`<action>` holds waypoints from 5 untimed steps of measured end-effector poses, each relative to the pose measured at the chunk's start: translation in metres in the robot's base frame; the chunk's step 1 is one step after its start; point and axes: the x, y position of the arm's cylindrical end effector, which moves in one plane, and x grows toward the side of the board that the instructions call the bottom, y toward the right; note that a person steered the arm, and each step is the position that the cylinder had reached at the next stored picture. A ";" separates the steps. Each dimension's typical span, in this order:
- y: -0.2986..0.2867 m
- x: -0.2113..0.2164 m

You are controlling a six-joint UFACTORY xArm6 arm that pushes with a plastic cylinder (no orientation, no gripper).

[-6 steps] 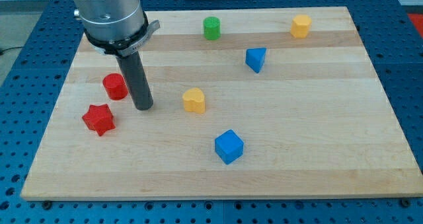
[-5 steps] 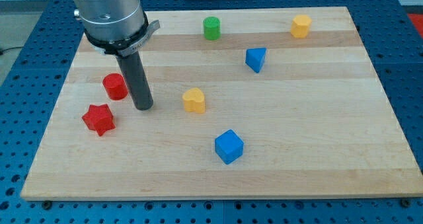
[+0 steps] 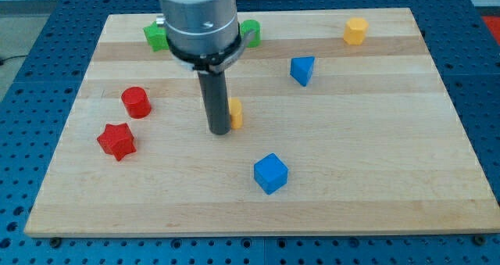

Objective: Place the yellow heart diagonal to the red blocks

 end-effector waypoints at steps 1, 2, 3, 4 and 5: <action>0.005 -0.023; 0.005 -0.045; 0.005 -0.052; 0.007 -0.051; 0.003 -0.045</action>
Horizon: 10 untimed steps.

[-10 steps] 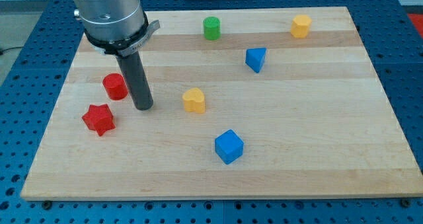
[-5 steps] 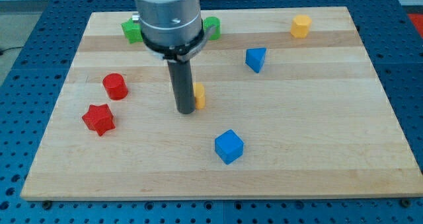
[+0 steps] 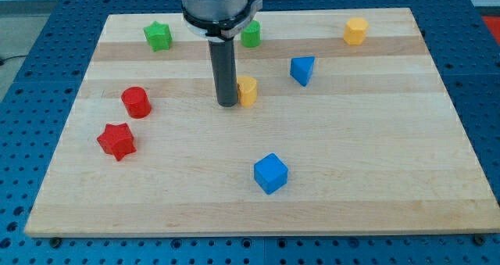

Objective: Place the yellow heart diagonal to the red blocks

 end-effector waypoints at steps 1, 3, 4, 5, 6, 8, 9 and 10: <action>-0.032 -0.005; -0.122 -0.011; -0.122 -0.012; -0.127 -0.028; -0.131 -0.041; -0.155 -0.043; -0.149 -0.034; -0.148 -0.019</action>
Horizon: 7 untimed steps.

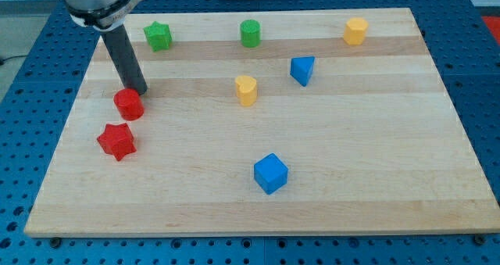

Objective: Place the yellow heart diagonal to the red blocks

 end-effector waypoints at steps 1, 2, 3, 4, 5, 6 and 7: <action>0.000 0.022; 0.000 0.044; 0.000 0.068; 0.038 0.073; 0.113 0.072; 0.186 0.060; 0.219 0.040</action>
